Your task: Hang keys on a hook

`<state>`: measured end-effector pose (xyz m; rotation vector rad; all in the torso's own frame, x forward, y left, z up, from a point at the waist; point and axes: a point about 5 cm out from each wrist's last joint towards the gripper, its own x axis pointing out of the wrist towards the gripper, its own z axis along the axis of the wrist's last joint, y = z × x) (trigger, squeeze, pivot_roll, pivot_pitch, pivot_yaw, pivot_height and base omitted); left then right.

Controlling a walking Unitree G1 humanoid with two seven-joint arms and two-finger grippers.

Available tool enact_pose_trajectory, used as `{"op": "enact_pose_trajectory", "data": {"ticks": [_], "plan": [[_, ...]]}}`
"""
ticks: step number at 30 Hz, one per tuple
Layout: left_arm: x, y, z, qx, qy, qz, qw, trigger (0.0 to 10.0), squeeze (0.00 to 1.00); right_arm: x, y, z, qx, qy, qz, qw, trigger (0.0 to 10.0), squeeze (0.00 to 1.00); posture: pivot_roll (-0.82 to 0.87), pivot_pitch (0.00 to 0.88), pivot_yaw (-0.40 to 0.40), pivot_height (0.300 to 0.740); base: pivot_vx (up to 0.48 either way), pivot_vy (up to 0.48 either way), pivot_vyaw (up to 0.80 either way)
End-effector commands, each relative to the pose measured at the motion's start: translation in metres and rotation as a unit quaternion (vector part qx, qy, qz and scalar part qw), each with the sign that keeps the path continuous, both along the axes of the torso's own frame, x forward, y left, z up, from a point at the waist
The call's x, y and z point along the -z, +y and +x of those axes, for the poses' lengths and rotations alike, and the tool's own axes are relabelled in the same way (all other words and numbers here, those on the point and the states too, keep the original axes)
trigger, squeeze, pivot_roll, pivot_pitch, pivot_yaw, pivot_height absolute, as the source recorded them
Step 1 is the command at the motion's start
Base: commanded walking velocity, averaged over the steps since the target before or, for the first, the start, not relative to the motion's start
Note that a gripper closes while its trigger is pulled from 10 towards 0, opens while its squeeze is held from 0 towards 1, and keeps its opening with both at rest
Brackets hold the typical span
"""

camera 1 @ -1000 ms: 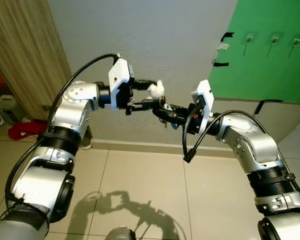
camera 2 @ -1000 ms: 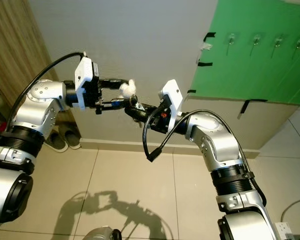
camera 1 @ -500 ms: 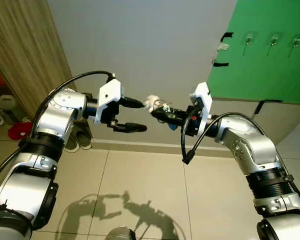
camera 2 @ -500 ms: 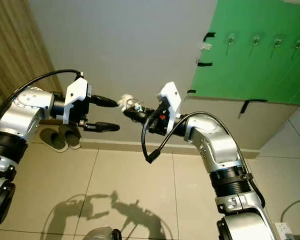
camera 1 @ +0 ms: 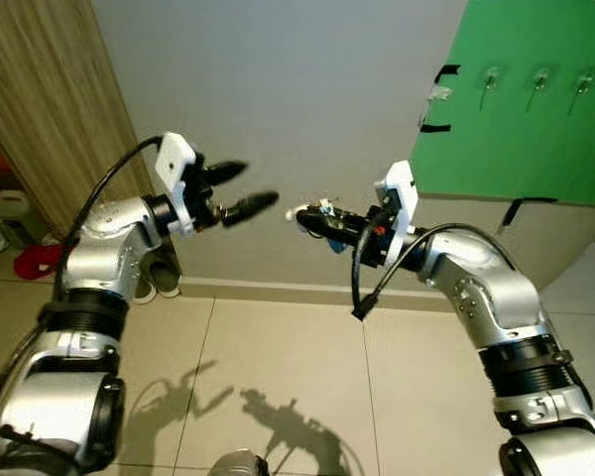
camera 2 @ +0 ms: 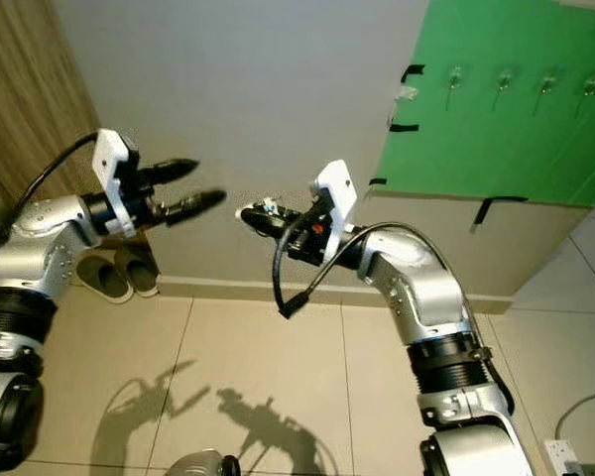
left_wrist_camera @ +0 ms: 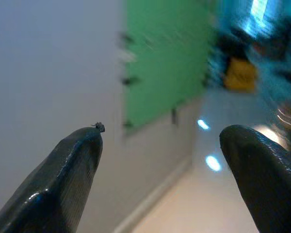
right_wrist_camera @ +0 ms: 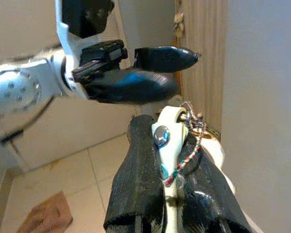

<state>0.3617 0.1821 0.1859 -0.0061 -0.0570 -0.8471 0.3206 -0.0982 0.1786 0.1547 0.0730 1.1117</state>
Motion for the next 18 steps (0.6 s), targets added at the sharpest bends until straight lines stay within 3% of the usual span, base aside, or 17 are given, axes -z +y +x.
{"op": "enact_pose_trajectory", "data": {"ticks": [1,6,9,10,13,16,18], "plan": [[0.022,0.003,-0.002,-0.086,0.041,-0.040,0.995,10.0,0.00,-0.007,-0.005,0.000,0.036,-0.016,0.033,0.999,0.0,0.00,0.03,0.000,0.027,0.740,0.000,0.000,0.00],[0.048,-0.012,-0.012,-0.170,0.073,-0.089,0.979,10.0,0.00,-0.006,-0.002,0.001,0.082,-0.009,0.069,0.994,0.0,0.00,0.04,0.000,0.023,0.740,0.000,0.000,0.00],[0.052,-0.015,-0.015,-0.180,0.079,-0.095,0.976,10.0,0.00,-0.005,-0.002,0.001,0.092,-0.010,0.073,0.993,0.0,0.00,0.04,0.000,0.024,0.740,0.000,0.000,0.00],[0.065,-0.026,-0.023,-0.188,0.099,-0.095,0.973,10.0,0.00,-0.003,-0.005,0.004,0.151,-0.023,0.071,0.986,0.0,0.00,0.04,0.000,0.026,0.740,0.000,0.000,0.00],[0.076,-0.039,-0.033,-0.190,0.118,-0.094,0.970,10.0,0.00,0.005,-0.007,0.003,0.209,-0.048,0.042,0.976,0.0,0.00,0.03,0.000,0.029,0.740,0.000,0.000,0.00],[0.081,-0.043,-0.037,-0.205,0.113,-0.075,0.969,10.0,0.00,0.014,-0.014,0.004,0.264,-0.048,0.030,0.963,0.0,0.00,0.03,0.000,0.030,0.740,0.000,0.000,0.00],[0.081,-0.042,-0.037,-0.224,0.106,-0.066,0.967,10.0,0.00,0.022,-0.025,0.006,0.318,-0.036,0.020,0.947,0.0,0.00,0.02,0.000,0.028,0.740,0.000,0.000,0.00]]}}
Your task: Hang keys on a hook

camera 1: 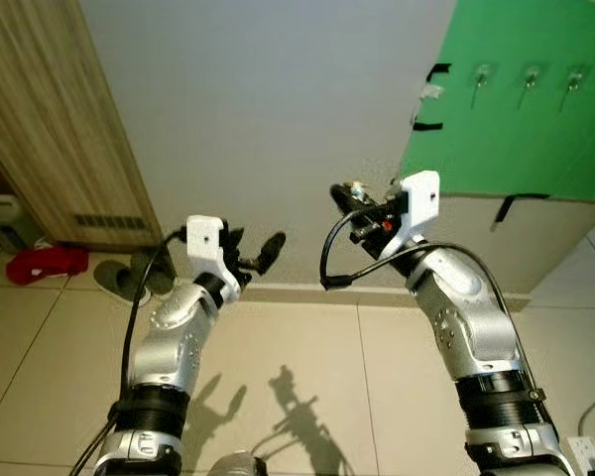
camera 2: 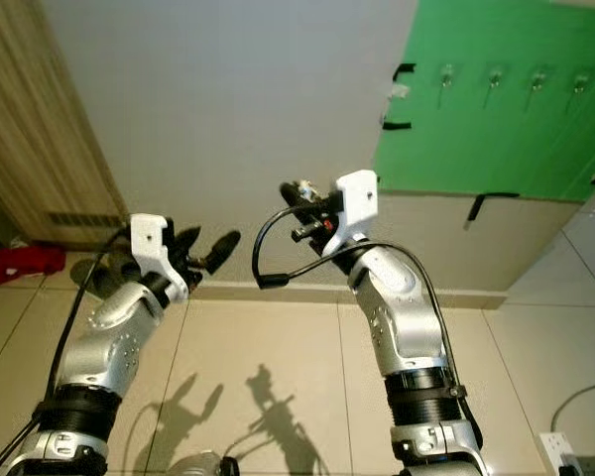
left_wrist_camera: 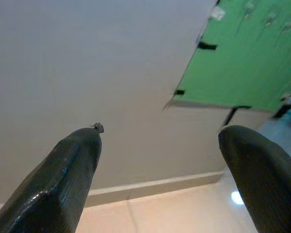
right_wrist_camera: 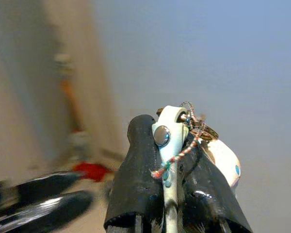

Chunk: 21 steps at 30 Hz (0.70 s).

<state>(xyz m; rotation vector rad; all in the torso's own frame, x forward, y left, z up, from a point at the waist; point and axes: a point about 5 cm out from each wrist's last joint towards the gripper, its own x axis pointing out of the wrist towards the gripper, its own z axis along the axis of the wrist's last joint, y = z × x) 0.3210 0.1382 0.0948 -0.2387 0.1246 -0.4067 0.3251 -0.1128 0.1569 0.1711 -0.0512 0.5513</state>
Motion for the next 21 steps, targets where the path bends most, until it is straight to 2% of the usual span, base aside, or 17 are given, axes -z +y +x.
{"op": "enact_pose_trajectory", "data": {"ticks": [1,5,7,8,10,11,12,13,14,15,20,21], "plan": [[-0.010,0.002,0.005,-0.022,-0.022,0.015,0.999,10.0,0.00,0.004,-0.014,0.002,0.062,0.002,-0.006,0.998,0.0,0.00,0.02,0.000,0.026,0.740,0.000,0.000,0.00],[-0.011,0.004,0.004,-0.040,-0.025,0.028,0.998,10.0,0.00,0.022,-0.018,-0.006,0.092,0.019,-0.056,0.994,0.0,0.00,0.01,0.000,0.025,0.740,0.000,0.000,0.00],[-0.010,0.003,0.002,-0.046,-0.025,0.029,0.998,10.0,0.00,0.030,-0.020,-0.010,0.103,0.033,-0.059,0.992,0.0,0.00,0.01,0.000,0.026,0.740,0.000,0.000,0.00],[-0.009,0.001,0.000,-0.052,-0.030,0.049,0.997,10.0,0.00,0.037,-0.025,-0.013,0.123,0.036,-0.084,0.988,0.0,0.00,0.00,0.000,0.026,0.740,0.000,0.000,0.00],[-0.009,0.000,-0.001,-0.055,-0.034,0.055,0.996,10.0,0.00,0.039,-0.029,-0.014,0.136,0.033,-0.098,0.985,0.0,0.00,0.00,0.000,0.026,0.740,0.000,0.000,0.00],[-0.011,-0.002,-0.002,-0.063,-0.047,0.060,0.995,10.0,0.00,0.042,-0.041,-0.013,0.184,0.038,-0.101,0.977,0.0,0.00,0.00,0.000,0.029,0.740,0.000,0.000,0.00],[-0.011,-0.002,-0.002,-0.063,-0.047,0.060,0.995,10.0,0.00,0.042,-0.041,-0.013,0.184,0.038,-0.101,0.977,0.0,0.00,0.00,0.000,0.029,0.740,0.000,0.000,0.00],[-0.012,-0.003,-0.002,-0.066,-0.053,0.061,0.995,10.0,0.00,0.042,-0.047,-0.013,0.207,0.041,-0.095,0.973,0.0,0.00,0.00,0.000,0.027,0.740,0.000,0.000,0.00],[-0.014,-0.003,-0.003,-0.078,-0.064,0.062,0.993,10.0,0.00,0.043,-0.058,-0.016,0.260,0.043,-0.079,0.961,0.0,0.00,0.00,0.000,0.027,0.740,0.000,0.000,0.00],[-0.014,-0.003,-0.003,-0.083,-0.067,0.064,0.992,10.0,0.00,0.043,-0.060,-0.017,0.272,0.044,-0.074,0.958,0.0,0.00,0.00,0.000,0.027,0.740,0.000,0.000,0.00],[-0.008,0.011,-0.006,-0.127,-0.053,0.087,0.987,10.0,0.00,0.045,-0.065,-0.027,0.280,0.027,-0.074,0.957,0.0,0.00,-0.01,0.000,0.024,0.740,0.000,0.000,0.00],[-0.002,0.020,-0.015,-0.133,-0.046,0.095,0.986,10.0,0.00,0.048,-0.067,-0.035,0.272,0.018,-0.082,0.959,0.0,0.00,-0.01,0.000,0.022,0.740,0.000,0.000,0.00]]}}
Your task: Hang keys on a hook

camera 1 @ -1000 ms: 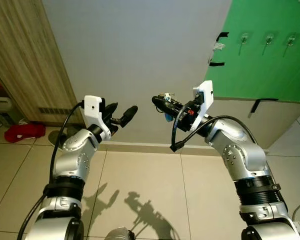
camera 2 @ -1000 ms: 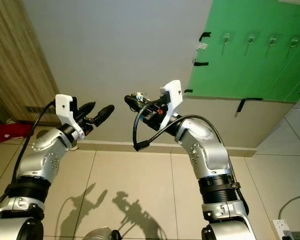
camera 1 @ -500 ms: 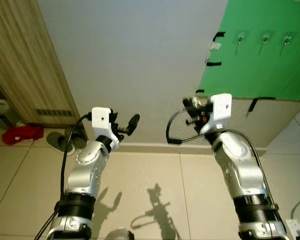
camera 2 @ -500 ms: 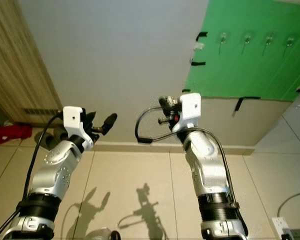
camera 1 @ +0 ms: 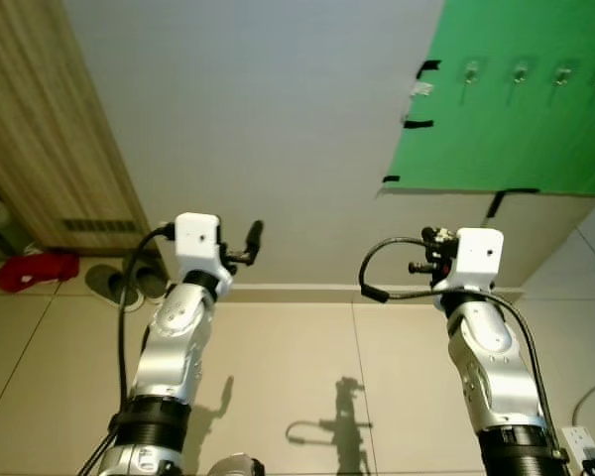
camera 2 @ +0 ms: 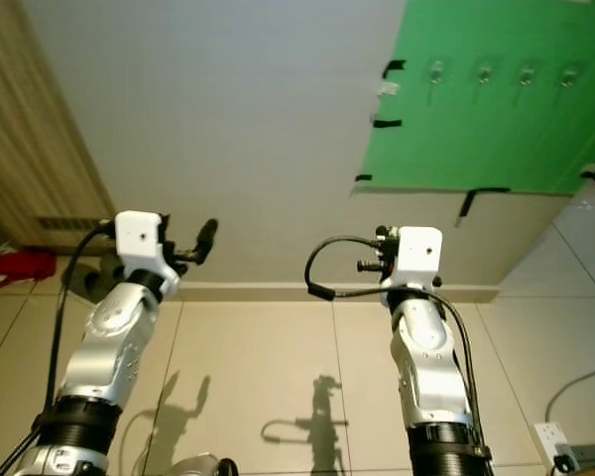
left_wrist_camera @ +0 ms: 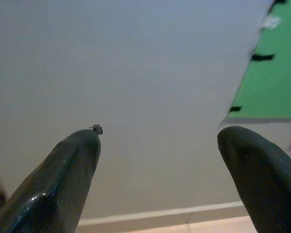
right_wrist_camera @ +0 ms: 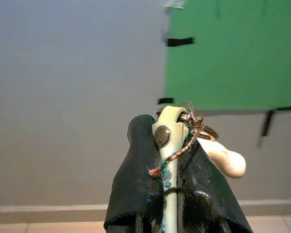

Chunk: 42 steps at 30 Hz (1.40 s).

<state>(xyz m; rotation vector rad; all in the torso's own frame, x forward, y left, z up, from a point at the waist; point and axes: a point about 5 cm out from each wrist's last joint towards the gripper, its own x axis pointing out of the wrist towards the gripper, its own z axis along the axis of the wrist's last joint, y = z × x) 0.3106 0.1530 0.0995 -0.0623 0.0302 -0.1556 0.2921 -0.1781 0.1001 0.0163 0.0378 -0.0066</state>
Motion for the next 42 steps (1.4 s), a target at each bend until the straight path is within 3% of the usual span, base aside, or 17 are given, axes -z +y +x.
{"op": "enact_pose_trajectory", "data": {"ticks": [1,8,10,12,13,20,21,23,24,25,26,30,32,36,37,41,42], "plan": [[0.004,0.006,-0.008,-0.006,0.005,0.012,1.000,10.0,0.00,-0.007,-0.002,-0.004,-0.006,-0.026,-0.010,1.000,0.0,0.00,-0.01,0.000,0.021,0.740,0.000,0.000,0.00],[0.005,0.003,-0.006,-0.005,0.006,0.014,1.000,10.0,0.00,-0.001,0.004,-0.008,-0.044,-0.017,-0.019,0.999,0.0,0.00,-0.01,0.000,0.013,0.740,0.000,0.000,0.00],[0.001,0.005,0.000,-0.006,0.003,0.012,1.000,10.0,0.00,-0.003,0.015,-0.002,-0.126,-0.016,-0.103,0.987,0.0,0.00,-0.01,0.000,0.012,0.740,0.000,0.000,0.00],[0.000,0.006,0.001,-0.007,0.004,0.012,1.000,10.0,0.00,-0.004,0.016,-0.002,-0.139,-0.018,-0.123,0.982,0.0,0.00,-0.01,0.000,0.011,0.740,0.000,0.000,0.00],[-0.001,0.006,0.002,-0.006,0.004,0.013,1.000,10.0,0.00,-0.004,0.016,0.001,-0.172,-0.016,-0.182,0.968,0.0,0.00,-0.01,0.000,0.012,0.740,0.000,0.000,0.00],[-0.002,0.006,0.005,0.000,0.005,0.020,1.000,10.0,0.00,-0.021,0.000,0.017,-0.182,-0.044,-0.286,0.940,0.0,0.00,-0.01,0.000,0.014,0.740,0.000,0.000,0.00],[-0.003,0.006,0.006,0.006,0.004,0.023,1.000,10.0,0.00,-0.034,-0.010,0.024,-0.177,-0.061,-0.338,0.922,0.0,0.00,0.00,0.000,0.016,0.740,0.000,0.000,0.00],[-0.003,0.005,0.007,0.010,0.004,0.025,1.000,10.0,0.00,-0.038,-0.013,0.026,-0.177,-0.067,-0.358,0.914,0.0,0.00,0.00,0.000,0.016,0.740,0.000,0.000,0.00],[-0.003,0.004,0.008,0.020,0.004,0.031,0.999,10.0,0.00,-0.050,-0.015,0.031,-0.190,-0.087,-0.442,0.872,0.0,0.00,0.00,0.000,0.016,0.740,0.000,0.000,0.00],[-0.003,0.004,0.008,0.020,0.004,0.031,0.999,10.0,0.00,-0.050,-0.015,0.031,-0.190,-0.087,-0.442,0.872,0.0,0.00,0.00,0.000,0.016,0.740,0.000,0.000,0.00],[-0.003,0.003,0.008,0.038,0.006,0.046,0.998,10.0,0.00,-0.057,-0.014,0.035,-0.219,-0.100,-0.506,0.828,0.0,0.00,0.00,0.000,0.019,0.740,0.000,0.000,0.00],[-0.002,-0.004,0.008,0.099,0.008,0.091,0.991,10.0,0.00,-0.064,-0.013,0.038,-0.274,-0.100,-0.571,0.767,0.0,0.00,0.00,0.000,0.017,0.740,0.000,0.000,0.00],[-0.003,-0.005,0.010,0.129,0.008,0.121,0.984,10.0,0.00,-0.063,-0.013,0.039,-0.326,-0.067,-0.570,0.751,0.0,0.00,0.00,0.000,0.014,0.740,0.000,0.000,0.00],[-0.011,-0.003,0.015,0.141,0.010,0.072,0.987,10.0,0.00,-0.058,-0.015,0.037,-0.382,-0.013,-0.549,0.743,0.0,0.00,0.00,0.000,0.008,0.740,0.000,0.000,0.00],[-0.019,-0.003,0.018,0.151,-0.005,0.071,0.986,10.0,0.00,-0.060,-0.015,0.036,-0.409,0.009,-0.514,0.754,0.0,0.00,0.00,0.000,0.003,0.740,0.000,0.000,0.00],[-0.026,-0.005,0.020,0.166,-0.019,0.070,0.983,10.0,0.00,-0.065,-0.017,0.038,-0.427,0.024,-0.490,0.759,0.0,0.00,0.01,0.000,-0.001,0.740,0.000,0.000,0.00],[-0.029,-0.007,0.019,0.186,-0.026,0.071,0.980,10.0,0.00,-0.070,-0.013,0.039,-0.433,0.018,-0.459,0.776,0.0,0.00,0.01,0.000,-0.005,0.740,0.000,0.000,0.00]]}}
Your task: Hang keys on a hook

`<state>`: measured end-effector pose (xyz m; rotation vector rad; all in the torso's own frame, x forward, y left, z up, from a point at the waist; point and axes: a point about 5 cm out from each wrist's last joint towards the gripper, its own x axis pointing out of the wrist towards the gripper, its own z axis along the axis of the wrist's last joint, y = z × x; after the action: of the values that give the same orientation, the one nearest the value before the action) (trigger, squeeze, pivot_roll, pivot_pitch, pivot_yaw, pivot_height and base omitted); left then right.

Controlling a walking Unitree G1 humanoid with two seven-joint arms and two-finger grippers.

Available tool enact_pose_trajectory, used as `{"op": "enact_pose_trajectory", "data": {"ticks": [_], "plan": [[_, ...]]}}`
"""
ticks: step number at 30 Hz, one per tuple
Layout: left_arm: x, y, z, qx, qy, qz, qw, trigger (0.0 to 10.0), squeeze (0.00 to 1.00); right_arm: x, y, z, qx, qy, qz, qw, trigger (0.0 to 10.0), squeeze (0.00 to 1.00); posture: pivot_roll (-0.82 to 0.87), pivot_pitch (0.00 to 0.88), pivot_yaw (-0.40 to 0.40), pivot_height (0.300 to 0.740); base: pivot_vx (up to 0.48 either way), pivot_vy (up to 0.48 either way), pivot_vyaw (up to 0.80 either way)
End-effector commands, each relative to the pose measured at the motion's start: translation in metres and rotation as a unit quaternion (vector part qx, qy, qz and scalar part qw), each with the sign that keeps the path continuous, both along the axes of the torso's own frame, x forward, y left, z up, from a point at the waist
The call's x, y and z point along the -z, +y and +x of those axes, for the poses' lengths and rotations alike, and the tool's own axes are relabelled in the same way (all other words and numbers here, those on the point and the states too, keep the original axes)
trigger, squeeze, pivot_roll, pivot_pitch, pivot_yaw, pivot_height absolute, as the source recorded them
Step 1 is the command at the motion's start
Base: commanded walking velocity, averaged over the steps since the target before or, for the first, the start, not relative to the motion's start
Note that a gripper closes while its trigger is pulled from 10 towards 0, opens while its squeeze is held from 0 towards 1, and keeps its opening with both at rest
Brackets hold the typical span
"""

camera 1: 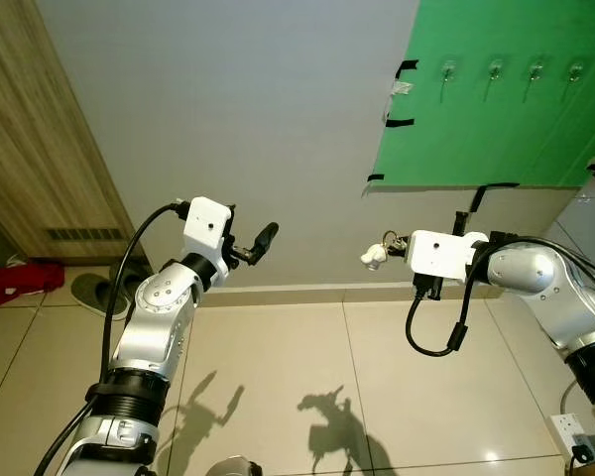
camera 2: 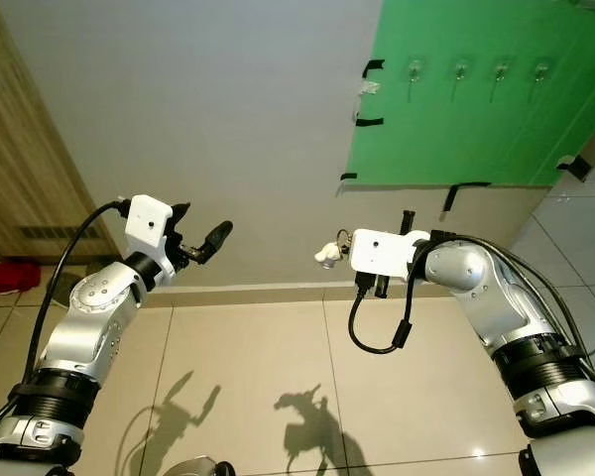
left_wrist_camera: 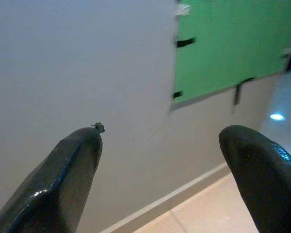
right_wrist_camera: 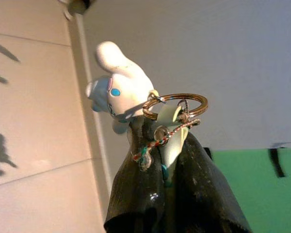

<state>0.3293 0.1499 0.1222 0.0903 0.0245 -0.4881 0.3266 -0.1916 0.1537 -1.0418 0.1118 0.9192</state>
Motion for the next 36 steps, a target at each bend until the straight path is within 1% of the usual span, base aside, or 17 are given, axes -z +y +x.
{"op": "enact_pose_trajectory", "data": {"ticks": [1,3,5,6,8,11,13,18,21,25,29,30,32,33,34,35,36], "plan": [[-0.008,-0.006,0.000,0.035,-0.014,-0.002,0.999,10.0,0.00,-0.020,0.003,0.006,0.000,0.001,0.053,0.999,0.0,0.00,0.01,0.000,-0.006,0.740,0.000,0.000,0.00],[-0.009,-0.008,-0.002,0.059,-0.018,0.003,0.998,10.0,0.00,-0.025,0.006,0.007,-0.002,0.005,0.079,0.997,0.0,0.00,0.01,0.000,-0.007,0.740,0.000,0.000,0.00],[-0.018,-0.013,-0.006,0.135,-0.017,0.010,0.991,10.0,0.00,-0.041,0.015,0.010,-0.010,0.028,0.156,0.987,0.0,0.00,0.01,0.000,-0.005,0.740,0.000,0.000,0.00],[-0.018,-0.013,-0.006,0.135,-0.017,0.010,0.991,10.0,0.00,-0.041,0.015,0.010,-0.010,0.028,0.156,0.987,0.0,0.00,0.01,0.000,-0.005,0.740,0.000,0.000,0.00],[-0.022,-0.019,-0.010,0.190,-0.005,0.006,0.982,10.0,0.00,-0.050,0.021,0.010,-0.019,0.055,0.213,0.975,0.0,0.00,0.01,0.000,-0.005,0.740,0.000,0.000,0.00],[-0.026,-0.025,-0.011,0.233,0.001,0.001,0.973,10.0,0.00,-0.057,0.025,0.009,-0.035,0.087,0.256,0.962,0.0,0.00,0.01,0.000,-0.008,0.740,0.000,0.000,0.00],[-0.032,-0.025,-0.009,0.253,-0.006,0.002,0.967,10.0,0.00,-0.058,0.025,0.007,-0.045,0.103,0.263,0.958,0.0,0.00,0.01,0.000,-0.010,0.740,0.000,0.000,0.00],[-0.049,-0.017,-0.007,0.297,-0.020,0.017,0.954,10.0,0.00,-0.054,0.019,0.006,-0.050,0.119,0.232,0.964,0.0,0.00,0.01,0.000,-0.012,0.740,0.000,0.000,0.00],[-0.062,-0.010,-0.009,0.342,-0.022,0.041,0.938,10.0,0.00,-0.055,0.014,0.004,-0.059,0.125,0.192,0.972,0.0,0.00,0.00,0.000,-0.010,0.740,0.000,0.000,0.00],[-0.073,-0.001,-0.010,0.385,-0.019,0.074,0.920,10.0,0.00,-0.053,0.005,0.003,-0.064,0.121,0.095,0.986,0.0,0.00,0.00,0.000,-0.008,0.740,0.000,0.000,0.00],[-0.077,0.002,-0.006,0.388,-0.019,0.080,0.918,10.0,0.00,-0.047,0.004,0.002,-0.077,0.125,0.038,0.989,0.0,0.00,0.00,0.000,0.001,0.740,0.000,0.000,0.00],[-0.078,0.003,-0.005,0.389,-0.019,0.082,0.917,10.0,0.00,-0.043,0.003,0.001,-0.083,0.114,-0.003,0.990,0.0,0.00,0.00,0.000,0.006,0.740,0.000,0.000,0.00],[-0.079,0.003,-0.004,0.394,-0.017,0.085,0.915,10.0,0.00,-0.034,-0.003,0.001,-0.094,0.089,-0.097,0.987,0.0,0.00,-0.01,0.000,0.010,0.740,0.000,0.000,0.00],[-0.080,0.003,-0.004,0.400,-0.016,0.085,0.913,10.0,0.00,-0.028,-0.009,-0.001,-0.112,0.077,-0.177,0.975,0.0,0.00,-0.01,0.000,0.007,0.740,0.000,0.000,0.00],[-0.079,0.002,-0.004,0.402,-0.016,0.086,0.911,10.0,0.00,-0.026,-0.013,0.000,-0.118,0.064,-0.226,0.965,0.0,0.00,-0.01,0.000,0.005,0.740,0.000,0.000,0.00],[-0.079,0.002,-0.004,0.402,-0.016,0.086,0.911,10.0,0.00,-0.026,-0.013,0.000,-0.118,0.064,-0.226,0.965,0.0,0.00,-0.01,0.000,0.005,0.740,0.000,0.000,0.00],[-0.078,0.000,-0.005,0.406,-0.016,0.086,0.910,10.0,0.00,-0.025,-0.019,0.002,-0.122,0.049,-0.273,0.953,0.0,0.00,-0.01,0.000,0.003,0.740,0.000,0.000,0.00]]}}
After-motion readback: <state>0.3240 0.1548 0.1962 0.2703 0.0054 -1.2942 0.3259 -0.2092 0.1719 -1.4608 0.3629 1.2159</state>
